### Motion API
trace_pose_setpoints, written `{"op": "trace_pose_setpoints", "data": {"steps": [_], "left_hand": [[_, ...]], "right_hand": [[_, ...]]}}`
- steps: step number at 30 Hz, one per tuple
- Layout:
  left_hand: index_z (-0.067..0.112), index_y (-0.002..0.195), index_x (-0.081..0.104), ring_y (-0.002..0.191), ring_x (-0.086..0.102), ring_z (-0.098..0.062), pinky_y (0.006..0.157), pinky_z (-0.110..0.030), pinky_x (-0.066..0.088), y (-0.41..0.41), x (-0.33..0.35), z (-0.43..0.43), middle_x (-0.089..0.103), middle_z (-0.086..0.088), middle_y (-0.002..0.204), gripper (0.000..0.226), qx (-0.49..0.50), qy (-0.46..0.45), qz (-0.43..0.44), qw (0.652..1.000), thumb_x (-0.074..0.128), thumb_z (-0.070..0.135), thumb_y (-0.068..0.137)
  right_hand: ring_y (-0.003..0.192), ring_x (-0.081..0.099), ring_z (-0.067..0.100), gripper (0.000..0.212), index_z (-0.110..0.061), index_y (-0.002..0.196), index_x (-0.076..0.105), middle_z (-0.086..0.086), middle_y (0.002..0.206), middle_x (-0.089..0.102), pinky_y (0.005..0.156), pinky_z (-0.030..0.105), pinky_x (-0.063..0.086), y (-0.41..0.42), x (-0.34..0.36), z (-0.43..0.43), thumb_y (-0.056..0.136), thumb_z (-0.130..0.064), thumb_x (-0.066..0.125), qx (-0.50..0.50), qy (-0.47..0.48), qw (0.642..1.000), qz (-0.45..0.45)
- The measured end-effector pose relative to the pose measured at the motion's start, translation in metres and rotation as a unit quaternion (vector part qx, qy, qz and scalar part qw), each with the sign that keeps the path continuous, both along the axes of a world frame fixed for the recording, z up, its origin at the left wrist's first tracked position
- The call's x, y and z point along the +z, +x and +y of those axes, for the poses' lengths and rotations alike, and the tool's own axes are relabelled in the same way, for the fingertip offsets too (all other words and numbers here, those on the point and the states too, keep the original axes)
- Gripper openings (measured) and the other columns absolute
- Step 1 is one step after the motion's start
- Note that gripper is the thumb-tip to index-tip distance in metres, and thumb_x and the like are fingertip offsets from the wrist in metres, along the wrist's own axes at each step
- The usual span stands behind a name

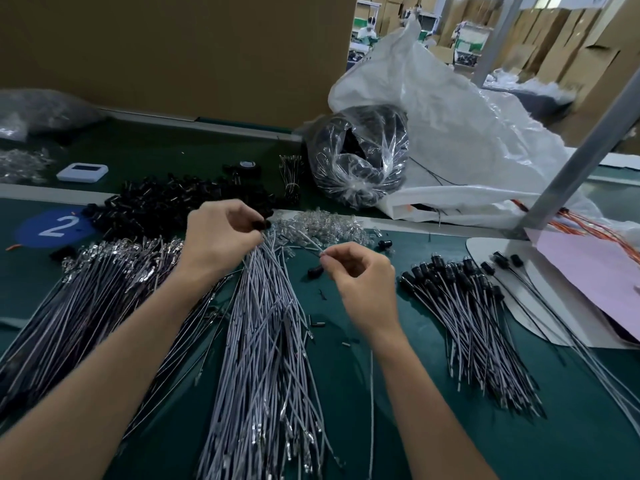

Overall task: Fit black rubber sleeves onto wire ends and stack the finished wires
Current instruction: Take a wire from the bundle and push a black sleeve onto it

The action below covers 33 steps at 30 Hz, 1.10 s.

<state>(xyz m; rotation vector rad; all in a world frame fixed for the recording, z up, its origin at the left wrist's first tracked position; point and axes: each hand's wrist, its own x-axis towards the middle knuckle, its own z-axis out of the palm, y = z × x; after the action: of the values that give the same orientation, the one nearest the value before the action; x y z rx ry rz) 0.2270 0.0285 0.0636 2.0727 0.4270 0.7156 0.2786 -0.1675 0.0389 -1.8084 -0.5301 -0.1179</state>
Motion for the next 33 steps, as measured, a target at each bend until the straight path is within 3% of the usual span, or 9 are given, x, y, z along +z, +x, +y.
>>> {"op": "trace_pose_setpoints", "data": {"steps": [3, 10, 21, 33], "left_hand": [[0.012, 0.087, 0.075, 0.065, 0.073, -0.018, 0.060, -0.020, 0.058, -0.022, -0.005, -0.019, 0.074, -0.002, 0.069, 0.020, -0.023, -0.122, 0.002, 0.992, 0.076, -0.004, 0.077], [0.022, 0.085, 0.075, 0.067, 0.073, -0.018, 0.065, -0.025, 0.060, -0.031, -0.018, -0.042, 0.075, -0.001, 0.069, 0.021, -0.033, -0.202, -0.051, 0.978, 0.076, 0.001, 0.080], [0.017, 0.096, 0.077, 0.068, 0.073, -0.020, 0.072, -0.037, 0.062, -0.031, -0.025, -0.039, 0.075, -0.001, 0.073, 0.021, -0.031, -0.185, -0.070, 0.980, 0.075, 0.002, 0.081], [0.021, 0.098, 0.078, 0.069, 0.073, -0.017, 0.072, -0.038, 0.062, -0.030, -0.029, -0.038, 0.075, 0.002, 0.076, 0.026, -0.046, -0.167, -0.065, 0.983, 0.075, 0.002, 0.081]], "right_hand": [[0.065, 0.062, 0.002, 0.017, -0.024, 0.080, 0.073, -0.008, 0.074, 0.071, 0.064, 0.015, 0.048, -0.002, 0.005, -0.002, 0.085, -0.008, 0.074, 0.010, 0.007, 1.000, -0.019], [0.065, 0.060, -0.001, 0.012, -0.017, 0.084, 0.075, -0.004, 0.079, 0.071, 0.063, 0.010, 0.044, -0.002, 0.007, -0.007, 0.084, -0.006, 0.074, -0.007, -0.020, 0.998, -0.058], [0.073, 0.061, 0.003, 0.009, -0.012, 0.085, 0.076, 0.001, 0.083, 0.071, 0.066, 0.008, 0.045, 0.001, 0.008, -0.011, 0.084, -0.004, 0.073, -0.044, -0.057, 0.992, -0.108], [0.070, 0.061, 0.004, 0.007, -0.011, 0.085, 0.077, 0.001, 0.083, 0.071, 0.069, 0.007, 0.044, 0.000, 0.007, -0.011, 0.084, -0.005, 0.073, -0.040, -0.075, 0.989, -0.122]]}}
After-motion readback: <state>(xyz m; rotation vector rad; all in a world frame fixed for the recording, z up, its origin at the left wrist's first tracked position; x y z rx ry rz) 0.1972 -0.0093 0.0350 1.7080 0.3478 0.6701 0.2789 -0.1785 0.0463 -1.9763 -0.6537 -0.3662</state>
